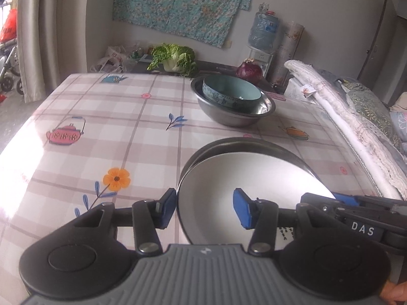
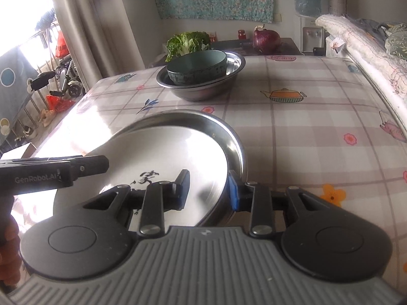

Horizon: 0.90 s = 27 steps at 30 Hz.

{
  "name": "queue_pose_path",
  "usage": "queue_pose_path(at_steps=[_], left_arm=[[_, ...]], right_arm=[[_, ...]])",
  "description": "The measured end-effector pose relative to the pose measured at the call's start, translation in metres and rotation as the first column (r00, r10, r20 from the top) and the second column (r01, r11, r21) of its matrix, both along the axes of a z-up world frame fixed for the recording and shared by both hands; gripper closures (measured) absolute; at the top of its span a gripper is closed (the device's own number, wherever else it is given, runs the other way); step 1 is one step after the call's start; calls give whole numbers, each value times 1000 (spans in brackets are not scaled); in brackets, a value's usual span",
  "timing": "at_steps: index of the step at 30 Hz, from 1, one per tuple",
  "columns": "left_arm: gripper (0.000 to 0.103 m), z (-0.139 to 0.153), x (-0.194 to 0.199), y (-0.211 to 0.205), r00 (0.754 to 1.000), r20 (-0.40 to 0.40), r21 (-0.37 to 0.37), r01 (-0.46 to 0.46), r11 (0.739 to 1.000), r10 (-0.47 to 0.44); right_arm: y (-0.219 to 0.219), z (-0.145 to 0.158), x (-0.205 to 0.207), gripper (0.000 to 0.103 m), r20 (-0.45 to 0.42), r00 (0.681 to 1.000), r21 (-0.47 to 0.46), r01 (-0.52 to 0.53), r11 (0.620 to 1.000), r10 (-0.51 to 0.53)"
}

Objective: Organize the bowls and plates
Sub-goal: 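Lower the white ceramic plate onto the stacked steel plates with both grippers, then open both grippers to release the white ceramic plate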

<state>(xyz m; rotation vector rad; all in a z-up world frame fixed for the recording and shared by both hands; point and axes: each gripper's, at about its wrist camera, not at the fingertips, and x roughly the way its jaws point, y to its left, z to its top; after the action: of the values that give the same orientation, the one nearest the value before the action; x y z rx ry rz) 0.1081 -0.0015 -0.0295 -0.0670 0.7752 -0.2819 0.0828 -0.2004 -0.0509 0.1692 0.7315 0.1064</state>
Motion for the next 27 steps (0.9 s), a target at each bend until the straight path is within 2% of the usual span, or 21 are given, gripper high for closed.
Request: queue_pose_path(at_steps=[6, 8, 12, 18, 25, 27], left_arm=[[51, 7, -1, -3, 1000, 21, 17, 3, 1000, -3], [49, 10, -1, -3, 1000, 25, 24, 0, 1000, 0], [37, 17, -3, -5, 999, 34, 54, -19, 998, 17], [17, 29, -13, -9, 998, 60, 95, -35, 995, 29], [10, 38, -22, -9, 997, 68, 117, -47, 992, 39], [9, 39, -23, -9, 997, 70, 123, -49, 991, 41]], right_arm=[[-10, 6, -2, 52, 21, 1000, 53, 16, 998, -17], [-12, 8, -5, 38, 31, 999, 39, 38, 999, -39], [-21, 15, -13, 31, 55, 997, 94, 42, 995, -48], [-30, 23, -28, 19, 71, 996, 114, 53, 992, -61], [-33, 33, -43, 1, 77, 995, 65, 66, 996, -71], [-32, 37, -47, 1, 84, 993, 37, 75, 996, -78]])
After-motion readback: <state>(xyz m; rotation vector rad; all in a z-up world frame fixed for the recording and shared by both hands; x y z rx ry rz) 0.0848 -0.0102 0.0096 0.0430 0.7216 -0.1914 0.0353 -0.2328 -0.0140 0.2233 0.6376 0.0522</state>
